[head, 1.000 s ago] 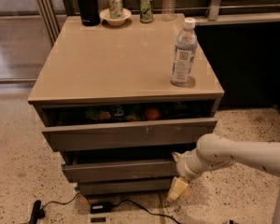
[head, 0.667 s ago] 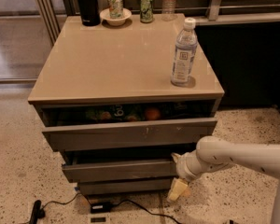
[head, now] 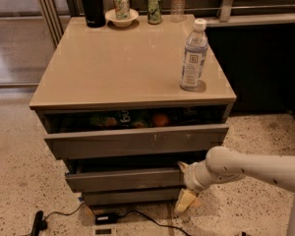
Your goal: Open middle drawer
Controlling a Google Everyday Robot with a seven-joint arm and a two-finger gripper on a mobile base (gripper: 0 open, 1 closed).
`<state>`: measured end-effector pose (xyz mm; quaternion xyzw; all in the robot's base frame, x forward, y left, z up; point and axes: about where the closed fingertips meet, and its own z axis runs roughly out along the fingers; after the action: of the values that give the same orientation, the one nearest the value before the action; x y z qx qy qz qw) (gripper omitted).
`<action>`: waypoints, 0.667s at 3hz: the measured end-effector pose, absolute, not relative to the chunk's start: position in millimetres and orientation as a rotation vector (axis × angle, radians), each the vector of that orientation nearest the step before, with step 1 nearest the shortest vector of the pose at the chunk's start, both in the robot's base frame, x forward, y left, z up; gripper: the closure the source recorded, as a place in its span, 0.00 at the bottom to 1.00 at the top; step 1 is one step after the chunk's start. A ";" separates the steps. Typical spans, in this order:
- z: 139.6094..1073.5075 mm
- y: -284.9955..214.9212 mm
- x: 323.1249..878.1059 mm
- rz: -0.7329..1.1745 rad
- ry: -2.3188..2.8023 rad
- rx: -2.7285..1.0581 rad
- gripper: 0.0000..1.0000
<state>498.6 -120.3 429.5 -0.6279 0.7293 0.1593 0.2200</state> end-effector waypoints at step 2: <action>423.6 -118.5 497.8 0.492 2.095 -1.794 0.00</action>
Offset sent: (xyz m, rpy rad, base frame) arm 0.0007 -0.0004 -0.0055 -0.0783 0.1457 0.0166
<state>497.8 -118.5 423.6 -0.6312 0.7370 0.1729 0.1692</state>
